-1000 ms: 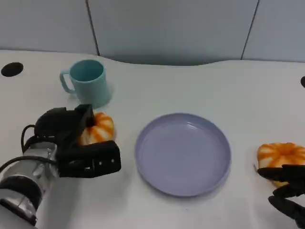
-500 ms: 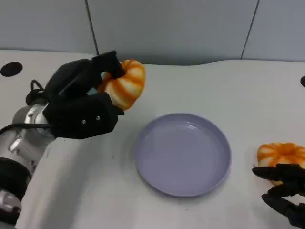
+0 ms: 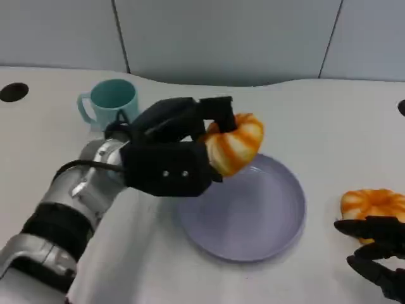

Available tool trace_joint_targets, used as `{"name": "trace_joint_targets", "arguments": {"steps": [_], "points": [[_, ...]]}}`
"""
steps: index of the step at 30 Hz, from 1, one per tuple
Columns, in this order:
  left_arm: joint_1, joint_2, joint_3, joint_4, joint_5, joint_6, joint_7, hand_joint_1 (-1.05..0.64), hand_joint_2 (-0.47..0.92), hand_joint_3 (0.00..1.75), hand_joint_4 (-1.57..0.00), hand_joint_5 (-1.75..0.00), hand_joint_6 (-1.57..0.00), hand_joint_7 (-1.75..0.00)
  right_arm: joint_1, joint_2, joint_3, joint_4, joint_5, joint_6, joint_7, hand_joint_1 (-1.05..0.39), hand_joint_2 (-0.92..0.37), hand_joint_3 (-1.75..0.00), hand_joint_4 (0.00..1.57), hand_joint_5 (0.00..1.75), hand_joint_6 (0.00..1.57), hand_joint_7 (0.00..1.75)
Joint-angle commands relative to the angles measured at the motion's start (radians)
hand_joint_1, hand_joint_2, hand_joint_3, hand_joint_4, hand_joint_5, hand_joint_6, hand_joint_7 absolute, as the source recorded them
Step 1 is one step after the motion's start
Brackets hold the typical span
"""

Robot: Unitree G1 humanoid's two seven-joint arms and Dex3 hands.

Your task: Grasp the bread from the table and place it into the plate.

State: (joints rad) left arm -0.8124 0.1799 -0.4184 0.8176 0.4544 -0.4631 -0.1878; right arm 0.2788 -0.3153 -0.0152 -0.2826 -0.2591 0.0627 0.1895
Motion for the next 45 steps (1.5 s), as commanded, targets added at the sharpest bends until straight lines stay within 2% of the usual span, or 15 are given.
{"name": "trace_joint_targets", "arguments": {"steps": [1, 10, 14, 15, 17, 18, 20, 22, 23, 24, 25, 27, 34, 40, 45], "points": [[-0.036, -0.027, -0.032, 0.049, 0.031, 0.006, -0.025, -0.10, 0.84, 0.02, -0.84, -1.75, -0.61, -1.75, 0.004, -0.004, -0.002, 0.008, 0.002, -0.008, -0.008, -0.25, -0.92, -0.34, 0.65, 0.58, 0.79, 0.00], [-0.082, -0.043, -0.111, 0.130, 0.132, -0.006, -0.010, -0.11, 0.86, 0.03, -0.76, -1.75, -0.55, -1.75, 0.007, 0.001, 0.000, -0.008, -0.003, 0.014, -0.003, -0.25, -0.92, -0.34, 0.66, 0.59, 0.79, 0.00], [-0.117, -0.021, -0.155, 0.156, 0.184, -0.065, -0.032, -0.27, 0.83, 0.01, -0.52, -1.75, -0.38, -1.75, 0.007, 0.000, 0.001, 0.001, -0.003, 0.000, -0.006, -0.25, -0.92, -0.34, 0.67, 0.59, 0.79, 0.00], [-0.123, -0.018, -0.159, 0.161, 0.189, -0.075, -0.036, -0.30, 0.83, 0.00, -0.43, -1.71, -0.35, -1.67, 0.007, 0.000, 0.002, 0.000, -0.004, 0.003, -0.006, -0.25, -0.92, -0.35, 0.66, 0.59, 0.79, 0.00], [-0.143, -0.002, -0.182, 0.165, 0.212, -0.112, -0.042, -0.32, 0.83, 0.00, -0.38, -1.69, -0.34, -1.62, 0.007, 0.000, 0.002, -0.004, -0.003, 0.008, -0.004, -0.26, -0.92, -0.35, 0.66, 0.59, 0.79, 0.00], [-0.159, 0.011, -0.201, 0.162, 0.234, -0.140, -0.041, -0.42, 0.83, 0.00, -0.25, -1.49, -0.35, -1.27, 0.008, 0.000, 0.002, -0.007, -0.003, 0.011, -0.003, -0.25, -0.92, -0.35, 0.66, 0.59, 0.79, 0.00], [-0.184, 0.029, -0.227, 0.160, 0.265, -0.187, -0.036, -0.53, 0.83, 0.00, -0.11, -1.24, -0.36, -0.91, 0.007, 0.001, 0.003, -0.009, -0.004, 0.015, -0.002, -0.25, -0.92, -0.35, 0.66, 0.59, 0.79, 0.00], [-0.198, 0.032, -0.231, 0.164, 0.270, -0.208, -0.044, -0.56, 0.83, 0.00, -0.08, -1.14, -0.39, -0.75, 0.006, 0.001, 0.004, -0.012, -0.005, 0.021, -0.002, -0.26, -0.92, -0.35, 0.66, 0.59, 0.79, 0.00], [-0.206, 0.033, -0.233, 0.165, 0.268, -0.213, -0.057, -0.60, 0.83, 0.00, -0.05, -0.99, -0.36, -0.60, 0.006, 0.001, 0.005, -0.015, -0.004, 0.026, 0.000, -0.26, -0.92, -0.35, 0.65, 0.59, 0.79, 0.00], [-0.211, 0.034, -0.234, 0.165, 0.266, -0.216, -0.067, -0.63, 0.84, 0.00, -0.04, -0.82, -0.38, -0.33, 0.006, 0.001, 0.005, -0.017, -0.003, 0.030, 0.001, -0.26, -0.92, -0.35, 0.64, 0.59, 0.79, 0.00], [-0.218, 0.035, -0.232, 0.163, 0.259, -0.217, -0.087, -0.64, 0.84, 0.00, -0.04, -0.75, -0.41, -0.22, 0.005, 0.001, 0.006, -0.016, -0.004, 0.028, 0.001, -0.26, -0.92, -0.35, 0.64, 0.59, 0.79, 0.00], [-0.233, 0.038, -0.235, 0.155, 0.256, -0.215, -0.127, -0.74, 0.85, 0.00, -0.01, -0.52, -0.31, -0.06, 0.004, -0.001, 0.008, -0.016, -0.008, 0.028, -0.001, -0.26, -0.92, -0.35, 0.65, 0.60, 0.79, 0.00], [-0.247, 0.038, -0.225, 0.141, 0.230, -0.212, -0.231, -0.90, 0.87, 0.01, 0.00, -0.23, -0.24, 0.00, 0.005, 0.001, 0.007, -0.018, -0.005, 0.034, -0.003, -0.26, -0.92, -0.35, 0.65, 0.61, 0.79, 0.00], [-0.240, 0.045, -0.211, 0.127, 0.212, -0.200, -0.264, -0.92, 0.88, 0.01, 0.00, -0.16, -0.23, 0.00, 0.008, 0.000, 0.008, -0.020, -0.007, 0.029, -0.003, -0.26, -0.92, -0.35, 0.64, 0.61, 0.79, 0.00], [-0.189, 0.095, -0.132, 0.066, 0.118, -0.215, -0.274, -0.85, 0.86, 0.00, -0.05, -0.18, -0.26, -0.02, 0.010, 0.002, 0.011, -0.031, -0.014, 0.043, -0.004, -0.26, -0.92, -0.35, 0.62, 0.61, 0.78, 0.00]]}}
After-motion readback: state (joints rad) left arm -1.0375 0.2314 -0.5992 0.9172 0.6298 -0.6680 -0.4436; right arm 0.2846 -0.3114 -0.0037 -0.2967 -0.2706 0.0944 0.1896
